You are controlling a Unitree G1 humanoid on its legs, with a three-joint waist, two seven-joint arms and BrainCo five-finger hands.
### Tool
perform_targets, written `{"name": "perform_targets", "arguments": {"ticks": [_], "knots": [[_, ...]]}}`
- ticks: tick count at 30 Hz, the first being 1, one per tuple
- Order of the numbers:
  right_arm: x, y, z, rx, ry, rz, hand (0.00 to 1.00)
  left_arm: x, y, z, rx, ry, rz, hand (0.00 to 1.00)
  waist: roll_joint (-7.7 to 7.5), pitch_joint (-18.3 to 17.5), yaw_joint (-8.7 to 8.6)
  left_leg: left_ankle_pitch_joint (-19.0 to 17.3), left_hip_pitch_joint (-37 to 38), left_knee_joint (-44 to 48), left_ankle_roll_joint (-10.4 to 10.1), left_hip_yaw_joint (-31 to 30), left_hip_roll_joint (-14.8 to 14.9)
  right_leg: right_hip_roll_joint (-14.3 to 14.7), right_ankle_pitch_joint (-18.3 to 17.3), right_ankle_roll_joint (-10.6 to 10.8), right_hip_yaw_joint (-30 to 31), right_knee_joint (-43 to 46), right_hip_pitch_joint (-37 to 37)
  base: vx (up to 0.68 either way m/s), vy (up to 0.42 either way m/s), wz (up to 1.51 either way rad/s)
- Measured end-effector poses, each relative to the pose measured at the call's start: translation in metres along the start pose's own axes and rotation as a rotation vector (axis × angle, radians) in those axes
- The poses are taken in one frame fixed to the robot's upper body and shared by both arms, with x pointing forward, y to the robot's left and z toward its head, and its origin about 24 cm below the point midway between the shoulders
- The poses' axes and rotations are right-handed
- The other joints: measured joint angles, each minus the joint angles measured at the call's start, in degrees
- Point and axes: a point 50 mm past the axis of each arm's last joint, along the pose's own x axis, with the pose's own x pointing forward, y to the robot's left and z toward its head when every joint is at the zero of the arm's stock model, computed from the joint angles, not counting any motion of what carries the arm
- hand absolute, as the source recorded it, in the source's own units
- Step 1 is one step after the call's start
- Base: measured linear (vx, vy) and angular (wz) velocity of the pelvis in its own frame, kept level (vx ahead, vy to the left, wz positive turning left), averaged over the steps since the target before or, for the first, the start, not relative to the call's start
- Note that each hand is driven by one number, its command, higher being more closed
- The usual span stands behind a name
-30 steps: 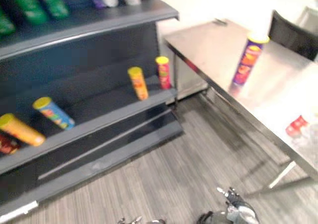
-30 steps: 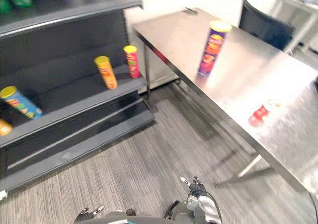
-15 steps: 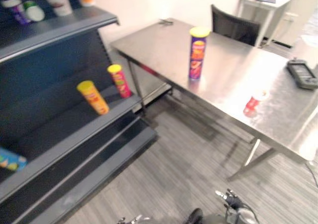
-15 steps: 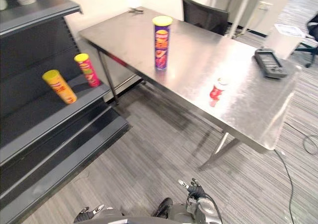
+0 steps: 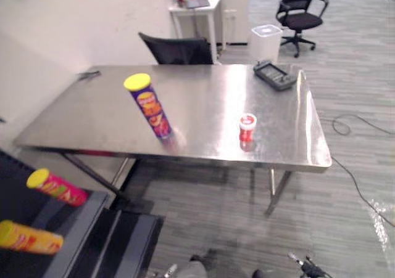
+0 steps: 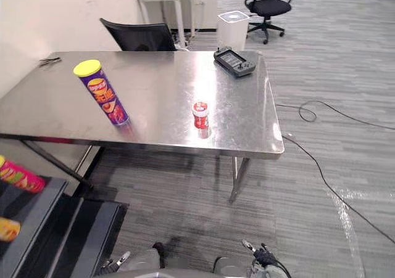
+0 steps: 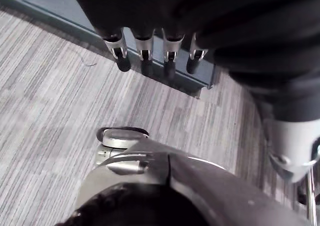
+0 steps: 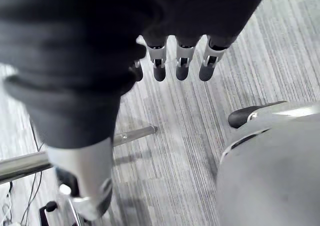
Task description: Put the gum and the chips on the shelf.
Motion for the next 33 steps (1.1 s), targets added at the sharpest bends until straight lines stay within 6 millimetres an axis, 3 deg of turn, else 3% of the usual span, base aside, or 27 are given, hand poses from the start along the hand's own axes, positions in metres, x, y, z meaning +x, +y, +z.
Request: {"name": "perform_targets", "arguments": {"ticks": [1, 2, 4, 5, 7, 10, 14, 19, 20, 23, 25, 26, 27, 28, 30, 31, 32, 33], "knots": [[-0.002, 0.003, -0.009, 0.022, 0.026, 0.001, 0.0, 0.001, 0.009, -0.001, 0.015, 0.007, 0.01, 0.0, -2.09, -1.1, -0.33, -0.1, 1.7, -1.6, 0.5, 2.8, -2.0, -2.7, 0.2, 2.2, 0.1, -0.2, 0.2, 0.3, 0.412, -0.66], [-0.005, 0.007, -0.021, 0.041, 0.057, 0.007, 0.0, 0.002, 0.018, -0.001, 0.03, 0.011, 0.017, 0.0, -4.0, -2.1, -0.56, 0.0, 3.8, -4.4, 1.3, 5.3, -4.5, -5.3, 0.8, 2.8, 0.9, -2.0, 0.9, 0.29, 0.389, -0.56], [-0.007, 0.008, -0.029, 0.067, 0.078, -0.002, 0.0, 0.002, 0.022, 0.0, 0.037, 0.009, 0.014, 0.0, -5.22, -3.0, -0.42, 0.0, 5.1, -6.3, 1.6, 7.1, -6.1, -6.8, 1.5, 3.8, 1.5, -3.3, 1.0, 0.19, 0.244, -0.48], [-0.008, 0.008, -0.033, 0.064, 0.093, -0.009, 0.0, 0.003, 0.023, 0.0, 0.043, 0.011, 0.014, 0.0, -5.6, -3.6, -0.49, -0.2, 5.8, -7.1, 2.7, 8.2, -7.2, -7.7, 2.5, 5.3, 1.4, -4.8, 1.2, 0.15, 0.207, -0.47], [-0.01, 0.002, -0.038, 0.059, 0.11, -0.047, 0.0, 0.004, 0.021, 0.004, 0.063, 0.0, 0.004, 0.0, -5.61, -3.7, -0.59, -0.2, 7.0, -8.5, 3.1, 8.8, -9.0, -9.1, 3.6, 7.0, 1.0, -6.2, 1.8, 0.13, 0.194, -0.28], [-0.015, -0.011, -0.049, 0.1, 0.143, -0.123, 0.0, 0.004, 0.016, 0.008, 0.08, -0.011, -0.015, 0.0, -4.74, -4.7, -0.64, 0.1, 7.3, -9.6, 3.6, 8.9, -10.2, -10.1, 3.7, 7.1, -0.6, -6.4, 1.8, 0.06, 0.078, 0.0], [-0.019, -0.026, -0.053, 0.21, 0.152, -0.202, 0.0, 0.004, 0.015, 0.007, 0.075, -0.009, -0.019, 0.0, -4.39, -5.3, -0.62, 1.6, 8.9, -13.3, 5.1, 8.6, -9.8, -9.2, 3.7, 7.0, -1.3, -7.1, 1.7, 0.0, -0.005, 0.01], [-0.026, -0.081, -0.038, 0.483, 0.07, -0.432, 0.0, 0.004, 0.016, 0.004, 0.034, -0.001, -0.039, 0.0, -4.5, -6.2, -0.52, 3.2, 9.5, -16.1, 5.5, 8.2, -10.1, -9.2, 3.8, 6.3, -2.2, -7.9, 1.6, -0.06, -0.007, 0.03], [-0.028, -0.102, -0.024, 0.581, 0.007, -0.501, 0.0, 0.003, 0.019, 0.002, 0.015, 0.006, -0.033, 0.0, -5.03, -6.6, -0.58, 3.3, 9.2, -16.1, 5.5, 8.1, -10.3, -9.3, 3.8, 6.4, -2.2, -8.3, 1.4, -0.06, 0.031, 0.0], [-0.031, -0.13, 0.007, 0.656, -0.124, -0.578, 0.0, 0.003, 0.022, 0.001, 0.003, 0.008, -0.028, 0.0, -5.94, -7.1, -0.7, 3.3, 8.7, -16.2, 5.6, 8.2, -10.5, -9.5, 4.1, 6.4, -2.1, -8.8, 1.0, -0.02, 0.035, -0.02], [-0.036, -0.145, 0.065, 0.599, -0.341, -0.592, 0.0, 0.001, 0.026, -0.006, 0.002, 0.024, -0.023, 0.0, -6.44, -7.6, -2.03, 3.4, 8.0, -16.1, 5.7, 8.3, -10.7, -9.7, 4.4, 6.5, -2.1, -8.9, 0.4, 0.0, 0.0, 0.0], [-0.039, -0.146, 0.081, 0.572, -0.398, -0.594, 0.0, 0.001, 0.027, -0.006, 0.0, 0.025, -0.022, 0.0, -6.48, -7.6, -2.08, 3.3, 7.9, -16.1, 5.7, 8.4, -10.7, -9.7, 4.4, 6.5, -2.0, -8.9, 0.2, 0.01, 0.025, -0.07], [-0.048, -0.146, 0.12, 0.506, -0.547, -0.596, 0.0, 0.001, 0.027, -0.006, 0.0, 0.025, -0.023, 0.0, -6.46, -7.7, -2.08, 3.3, 7.6, -16.1, 5.7, 8.5, -10.7, -9.6, 4.5, 6.5, -1.7, -8.8, -0.3, 0.01, 0.018, -0.06], [-0.055, -0.143, 0.139, 0.456, -0.623, -0.597, 0.0, 0.001, 0.027, -0.005, 0.001, 0.024, -0.023, 0.0, -6.45, -7.7, -2.09, 3.4, 7.4, -16.1, 5.7, 8.5, -10.7, -9.6, 4.6, 6.5, -1.7, -8.8, -0.5, 0.03, 0.012, -0.04], [-0.091, -0.118, 0.207, 0.247, -0.935, -0.57, 0.0, 0.002, 0.026, -0.003, 0.006, 0.013, -0.026, 0.0, -6.45, -8.0, -2.15, 3.4, 6.8, -15.8, 5.7, 8.5, -10.5, -9.3, 5.3, 6.3, -1.6, -8.8, -0.9, 0.06, 0.0, -0.01], [-0.098, -0.111, 0.218, 0.202, -0.995, -0.562, 0.0, 0.002, 0.026, -0.003, 0.008, 0.011, -0.027, 0.0, -6.52, -8.1, -2.05, 3.4, 6.8, -15.8, 5.7, 8.5, -10.6, -9.2, 5.4, 6.3, -1.6, -8.9, -0.9, 0.07, -0.008, 0.04], [-0.109, -0.09, 0.245, 0.153, -1.115, -0.522, 0.0, 0.002, 0.026, -0.001, 0.019, 0.002, -0.029, 0.0, -6.77, -8.3, -1.82, 3.4, 6.7, -15.8, 5.7, 8.2, -10.5, -9.0, 5.4, 6.3, -1.9, -9.0, -0.7, 0.04, -0.011, 0.06], [-0.112, -0.081, 0.252, 0.128, -1.145, -0.497, 0.0, 0.002, 0.027, -0.001, 0.028, -0.002, -0.031, 0.0, -6.8, -8.3, -1.8, 3.4, 6.7, -15.8, 5.7, 8.2, -10.5, -8.9, 5.4, 6.3, -2.0, -9.1, -0.7, 0.04, -0.019, 0.08]]}}
